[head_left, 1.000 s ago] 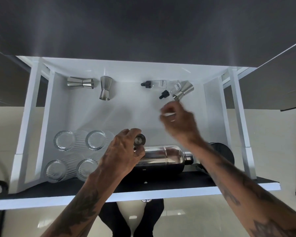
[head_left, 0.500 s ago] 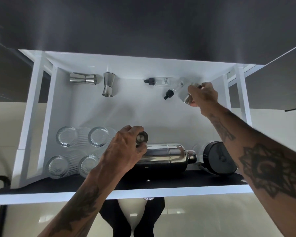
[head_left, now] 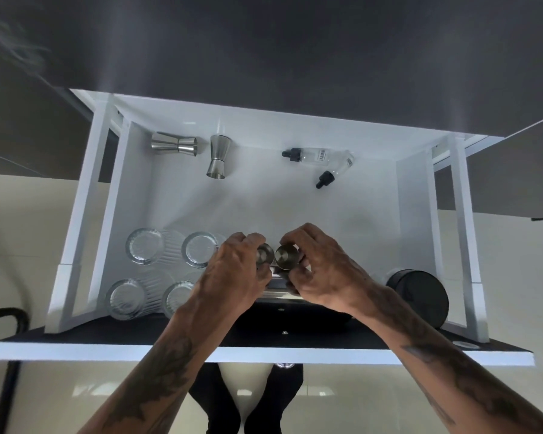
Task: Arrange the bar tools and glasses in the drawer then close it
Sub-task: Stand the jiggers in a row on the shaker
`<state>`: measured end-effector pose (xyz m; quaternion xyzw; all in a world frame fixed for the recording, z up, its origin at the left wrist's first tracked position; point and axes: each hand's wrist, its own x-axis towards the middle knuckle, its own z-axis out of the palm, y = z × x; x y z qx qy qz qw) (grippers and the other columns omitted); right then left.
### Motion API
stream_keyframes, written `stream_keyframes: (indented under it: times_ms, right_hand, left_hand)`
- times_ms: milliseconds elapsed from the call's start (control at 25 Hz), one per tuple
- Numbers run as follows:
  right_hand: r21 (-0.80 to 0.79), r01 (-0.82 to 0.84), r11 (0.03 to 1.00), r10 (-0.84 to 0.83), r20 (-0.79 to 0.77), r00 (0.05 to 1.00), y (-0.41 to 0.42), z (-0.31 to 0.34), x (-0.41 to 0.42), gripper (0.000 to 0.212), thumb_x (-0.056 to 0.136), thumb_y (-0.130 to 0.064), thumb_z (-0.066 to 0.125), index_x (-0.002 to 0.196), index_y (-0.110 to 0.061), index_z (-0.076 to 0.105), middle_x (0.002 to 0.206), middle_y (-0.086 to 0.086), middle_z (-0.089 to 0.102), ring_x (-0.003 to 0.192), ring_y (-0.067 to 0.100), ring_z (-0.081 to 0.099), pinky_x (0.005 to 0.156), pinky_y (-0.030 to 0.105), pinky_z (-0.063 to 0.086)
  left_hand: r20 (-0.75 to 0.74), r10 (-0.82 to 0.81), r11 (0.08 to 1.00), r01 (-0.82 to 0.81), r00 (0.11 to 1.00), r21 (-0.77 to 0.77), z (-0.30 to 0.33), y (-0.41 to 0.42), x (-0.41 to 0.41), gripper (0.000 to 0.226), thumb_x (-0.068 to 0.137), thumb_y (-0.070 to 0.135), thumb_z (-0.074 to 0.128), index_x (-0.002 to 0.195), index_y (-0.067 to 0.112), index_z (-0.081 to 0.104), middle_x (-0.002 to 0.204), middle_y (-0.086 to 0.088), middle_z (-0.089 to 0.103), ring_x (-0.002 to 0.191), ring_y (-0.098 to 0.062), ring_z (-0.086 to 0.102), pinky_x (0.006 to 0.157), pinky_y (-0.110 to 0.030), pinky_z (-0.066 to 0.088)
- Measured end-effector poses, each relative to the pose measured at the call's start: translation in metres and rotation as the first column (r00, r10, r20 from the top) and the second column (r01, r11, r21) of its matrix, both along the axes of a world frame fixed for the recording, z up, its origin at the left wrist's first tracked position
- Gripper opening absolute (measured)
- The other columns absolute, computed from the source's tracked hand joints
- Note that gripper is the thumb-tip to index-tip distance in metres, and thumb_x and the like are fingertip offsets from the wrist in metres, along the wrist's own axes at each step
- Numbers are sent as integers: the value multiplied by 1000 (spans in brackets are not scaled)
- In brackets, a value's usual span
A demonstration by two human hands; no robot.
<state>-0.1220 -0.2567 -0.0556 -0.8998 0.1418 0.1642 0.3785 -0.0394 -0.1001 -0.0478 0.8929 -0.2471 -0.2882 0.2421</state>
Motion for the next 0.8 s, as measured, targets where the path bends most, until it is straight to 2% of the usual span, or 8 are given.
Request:
stream_keyframes:
  times_ms: [80,280,400,520,600,680,720,800]
  right_hand:
    - [-21,-18,1000,17,-46,999,2,5,2,42,81,-23,60,122,-27,51,116,-9,48,94,13,59,80,25,54]
    - [-135,-69,988,53,-121,991,-6,19,24,57,83,-37,65,136,-26,47,124,-3,53,92,10,59,75,20,48]
    - [-170,185,968,-175,68,982,11,10,94,39,86,-40,60,117,-16,61,108,4,67,92,19,64,76,26,46]
    - [9,373,928,-371,-83,925,41,-15,184,37,84,-41,57,104,-10,64,106,12,69,94,28,68,79,34,55]
    - [96,476,874,-465,-121,877,52,-28,216,18,84,-30,58,72,-16,59,103,11,66,72,21,71,59,25,54]
    - [101,524,846,-517,-86,852,54,-39,221,29,82,-17,59,57,-16,45,83,4,60,38,6,59,34,13,40]
    - [117,523,845,-518,-68,853,54,-42,220,26,81,-14,59,60,-14,45,77,1,58,36,5,58,31,12,39]
    - [176,520,835,-518,-61,853,49,-34,204,12,81,-18,60,89,-9,56,91,1,61,65,12,68,50,20,57]
  left_hand:
    - [-11,3,1000,-3,1000,-1,1,1,-1,43,87,27,65,128,20,53,112,-6,60,94,-21,60,79,-32,53]
    - [1,23,999,-23,1000,-32,2,2,-3,39,87,25,63,125,22,52,112,-5,59,95,-21,60,72,-25,47]
    - [24,33,998,-31,999,-47,2,1,-4,34,88,25,60,121,20,52,108,-5,58,92,-22,60,74,-27,44]
    - [36,58,997,-56,998,-49,3,1,-8,30,90,25,54,119,18,52,108,-4,56,95,-23,59,75,-27,41]
    - [28,60,996,-58,998,-67,5,1,-10,28,90,18,51,117,12,54,111,-8,58,99,-27,60,79,-31,45]
    - [-21,83,992,-85,996,-98,6,1,-9,27,89,11,51,114,5,57,111,-14,61,100,-30,62,83,-36,49]
    - [-17,82,992,-84,996,-97,5,1,-7,28,89,12,51,116,5,57,111,-14,61,101,-30,62,84,-35,49]
    - [16,50,997,-49,999,-56,3,1,-7,32,92,20,54,122,12,53,115,-10,58,104,-26,61,86,-31,48]
